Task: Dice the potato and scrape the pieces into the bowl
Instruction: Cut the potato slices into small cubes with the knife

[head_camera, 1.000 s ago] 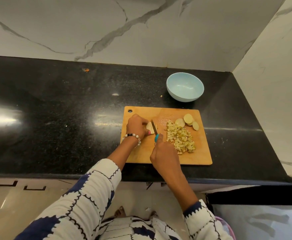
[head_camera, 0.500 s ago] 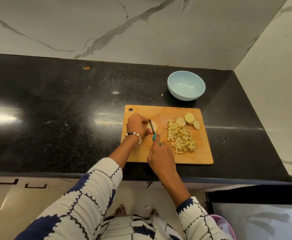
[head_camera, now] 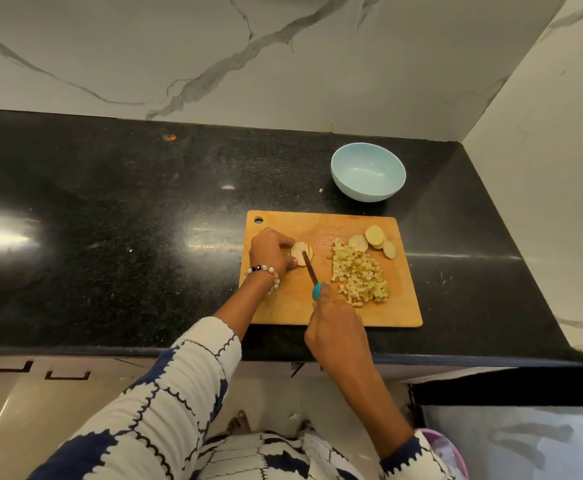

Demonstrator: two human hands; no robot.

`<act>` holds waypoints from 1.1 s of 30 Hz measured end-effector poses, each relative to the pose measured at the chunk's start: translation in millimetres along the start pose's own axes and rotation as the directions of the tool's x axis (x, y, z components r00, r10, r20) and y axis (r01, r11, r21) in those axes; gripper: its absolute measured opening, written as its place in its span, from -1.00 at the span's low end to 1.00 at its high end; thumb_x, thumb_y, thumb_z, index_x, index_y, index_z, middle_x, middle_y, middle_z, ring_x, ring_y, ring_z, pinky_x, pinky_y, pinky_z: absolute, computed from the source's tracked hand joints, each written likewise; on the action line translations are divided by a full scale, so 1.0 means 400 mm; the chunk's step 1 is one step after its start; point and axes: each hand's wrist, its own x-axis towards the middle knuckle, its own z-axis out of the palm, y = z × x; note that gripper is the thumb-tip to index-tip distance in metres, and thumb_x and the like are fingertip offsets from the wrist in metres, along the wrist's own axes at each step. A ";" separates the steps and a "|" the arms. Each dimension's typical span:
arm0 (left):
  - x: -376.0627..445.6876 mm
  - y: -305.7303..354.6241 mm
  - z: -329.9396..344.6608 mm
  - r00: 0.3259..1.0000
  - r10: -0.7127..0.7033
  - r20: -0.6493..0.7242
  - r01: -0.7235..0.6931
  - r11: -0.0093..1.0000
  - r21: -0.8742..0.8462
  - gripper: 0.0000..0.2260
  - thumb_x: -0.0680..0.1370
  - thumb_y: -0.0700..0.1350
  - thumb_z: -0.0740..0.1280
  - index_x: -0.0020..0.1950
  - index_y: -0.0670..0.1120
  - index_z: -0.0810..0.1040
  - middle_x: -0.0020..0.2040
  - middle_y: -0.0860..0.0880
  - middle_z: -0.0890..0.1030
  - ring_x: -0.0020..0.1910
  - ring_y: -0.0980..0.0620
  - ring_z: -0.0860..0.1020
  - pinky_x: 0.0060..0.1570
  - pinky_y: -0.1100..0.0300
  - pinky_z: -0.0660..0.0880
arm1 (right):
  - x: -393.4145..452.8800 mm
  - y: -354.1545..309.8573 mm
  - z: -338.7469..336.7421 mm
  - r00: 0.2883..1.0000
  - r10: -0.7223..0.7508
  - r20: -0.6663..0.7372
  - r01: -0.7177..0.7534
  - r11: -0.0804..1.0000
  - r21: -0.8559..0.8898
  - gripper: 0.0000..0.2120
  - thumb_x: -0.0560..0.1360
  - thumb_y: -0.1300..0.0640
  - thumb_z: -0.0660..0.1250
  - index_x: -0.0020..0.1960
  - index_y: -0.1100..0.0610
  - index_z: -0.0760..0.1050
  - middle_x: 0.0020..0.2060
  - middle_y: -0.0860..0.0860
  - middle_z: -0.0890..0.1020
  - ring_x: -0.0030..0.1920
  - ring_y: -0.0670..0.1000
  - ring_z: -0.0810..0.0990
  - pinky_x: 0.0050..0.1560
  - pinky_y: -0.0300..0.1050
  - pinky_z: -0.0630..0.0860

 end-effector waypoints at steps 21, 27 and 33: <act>-0.003 0.004 0.026 0.985 -0.135 -0.110 0.119 0.983 -0.143 -0.67 0.38 -0.18 0.50 0.14 -0.14 0.62 0.10 -0.09 0.63 0.07 -0.05 0.59 0.12 0.13 0.51 | -0.031 0.037 0.023 0.998 -0.065 0.018 0.063 0.993 0.096 -0.46 0.60 0.14 0.02 0.54 0.21 -0.03 -0.01 0.13 0.53 -0.07 0.09 0.52 -0.22 -0.11 0.31; -0.033 0.084 0.081 0.972 -0.195 -0.134 0.199 0.980 0.017 -0.51 0.48 0.12 0.35 0.29 -0.15 0.46 0.20 -0.15 0.46 0.18 -0.13 0.44 0.12 0.09 0.40 | 0.014 0.092 -0.027 0.985 0.034 -0.169 0.016 0.958 0.287 -0.56 0.60 0.17 0.12 0.45 0.29 0.24 -0.30 0.10 0.56 -0.31 0.04 0.55 -0.32 -0.01 0.51; -0.020 0.100 0.100 0.976 -0.187 -0.115 0.204 0.966 0.162 -0.60 0.48 0.06 0.37 0.22 -0.14 0.47 0.20 -0.17 0.41 0.16 -0.14 0.41 0.17 0.10 0.35 | 0.009 0.116 -0.017 0.982 0.092 -0.162 -0.019 0.914 0.405 -0.61 0.60 0.19 0.15 0.40 0.27 0.33 -0.36 -0.03 0.49 -0.39 -0.11 0.46 -0.42 -0.31 0.37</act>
